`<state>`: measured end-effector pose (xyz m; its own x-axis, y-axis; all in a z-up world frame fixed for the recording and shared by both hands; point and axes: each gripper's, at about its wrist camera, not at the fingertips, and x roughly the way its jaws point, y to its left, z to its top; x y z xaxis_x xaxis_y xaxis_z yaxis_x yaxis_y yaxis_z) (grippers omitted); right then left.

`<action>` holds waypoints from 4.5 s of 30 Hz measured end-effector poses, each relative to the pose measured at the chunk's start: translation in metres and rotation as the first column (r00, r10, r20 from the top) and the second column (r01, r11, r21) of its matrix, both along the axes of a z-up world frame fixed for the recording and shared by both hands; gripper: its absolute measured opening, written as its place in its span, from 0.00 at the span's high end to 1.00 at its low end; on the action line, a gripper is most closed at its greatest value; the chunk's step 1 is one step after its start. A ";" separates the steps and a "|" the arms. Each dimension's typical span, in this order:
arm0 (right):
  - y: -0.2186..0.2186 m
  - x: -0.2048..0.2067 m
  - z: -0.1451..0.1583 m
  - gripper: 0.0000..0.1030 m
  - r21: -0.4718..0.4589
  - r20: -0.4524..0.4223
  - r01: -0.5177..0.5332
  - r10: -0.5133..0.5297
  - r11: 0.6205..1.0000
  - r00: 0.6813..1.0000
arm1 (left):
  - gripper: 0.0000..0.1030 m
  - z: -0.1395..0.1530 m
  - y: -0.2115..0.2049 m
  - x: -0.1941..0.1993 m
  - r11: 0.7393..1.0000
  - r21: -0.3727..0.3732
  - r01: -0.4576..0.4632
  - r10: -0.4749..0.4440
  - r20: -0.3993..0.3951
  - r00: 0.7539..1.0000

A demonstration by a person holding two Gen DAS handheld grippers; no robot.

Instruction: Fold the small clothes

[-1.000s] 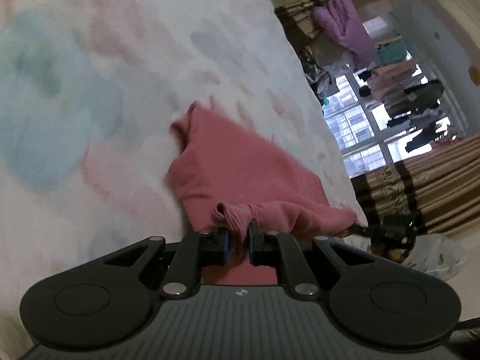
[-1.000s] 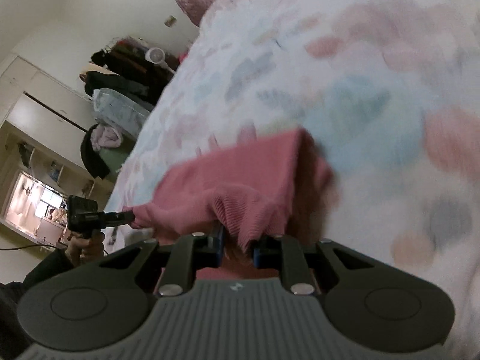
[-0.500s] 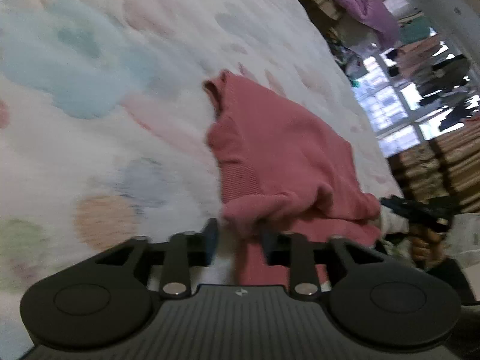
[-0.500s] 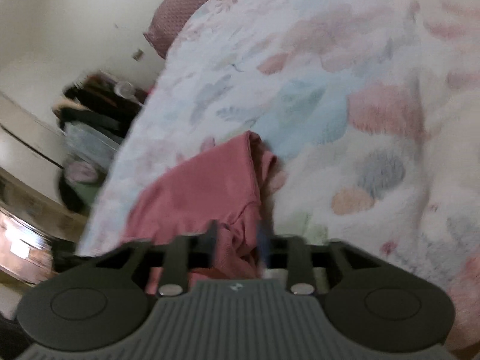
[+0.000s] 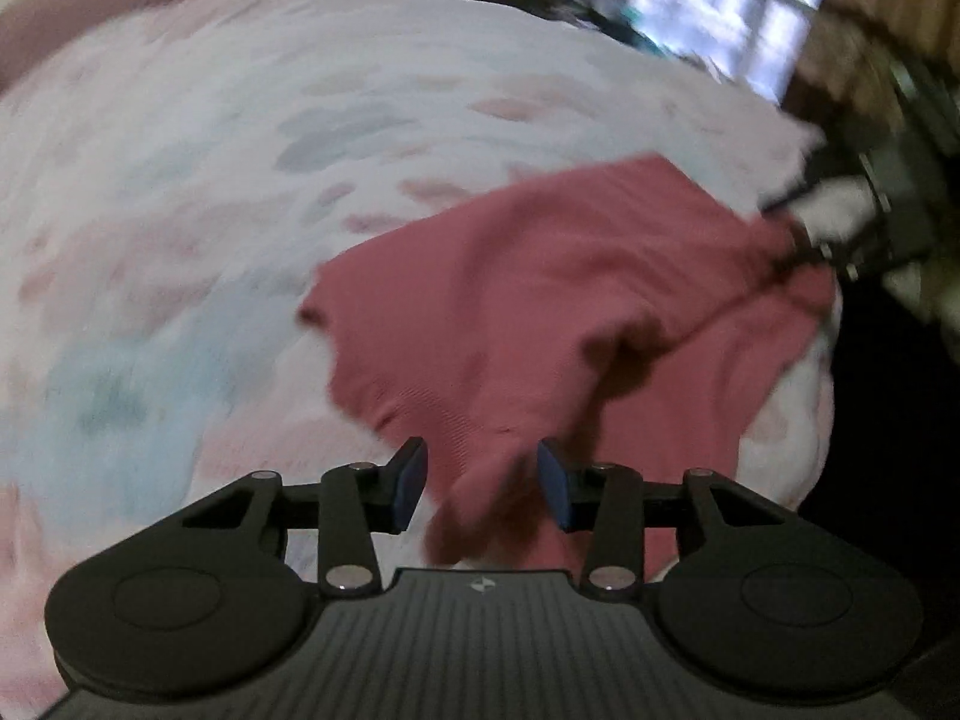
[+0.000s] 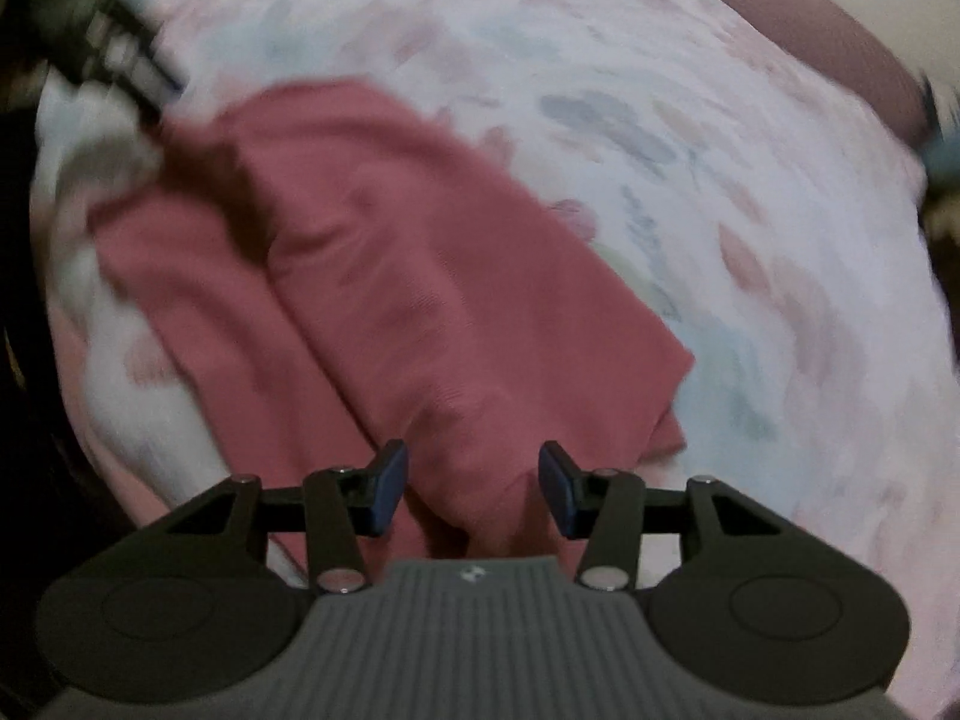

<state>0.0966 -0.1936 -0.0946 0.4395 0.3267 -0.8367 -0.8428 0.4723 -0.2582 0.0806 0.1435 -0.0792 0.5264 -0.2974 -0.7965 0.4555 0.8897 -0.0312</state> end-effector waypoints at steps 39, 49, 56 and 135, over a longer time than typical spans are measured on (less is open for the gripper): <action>-0.021 -0.043 -0.013 0.82 -0.274 0.078 -0.205 0.235 0.939 0.969 | 0.74 -0.048 -0.040 -0.057 0.938 0.211 0.277 -0.259 -0.108 0.960; -0.059 -0.003 0.034 0.65 -0.011 -0.098 0.020 -0.021 1.000 0.995 | 0.52 0.007 0.028 -0.052 0.991 -0.051 0.125 -0.130 -0.107 0.986; -0.034 0.028 0.047 0.51 0.202 -0.165 0.187 -0.155 0.961 0.974 | 0.31 0.037 0.044 0.004 0.981 -0.181 -0.072 0.076 0.015 0.997; -0.058 -0.019 0.030 0.50 0.392 -0.284 0.506 -0.422 0.768 0.861 | 0.34 -0.031 -0.005 -0.056 0.524 -0.578 -0.626 0.311 -0.554 0.772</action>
<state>0.0779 -0.2518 -0.0648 0.4992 0.4684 -0.7290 -0.5003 0.8427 0.1989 0.0247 0.1381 -0.1104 0.5046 -0.6237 -0.5970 -0.2087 0.5828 -0.7853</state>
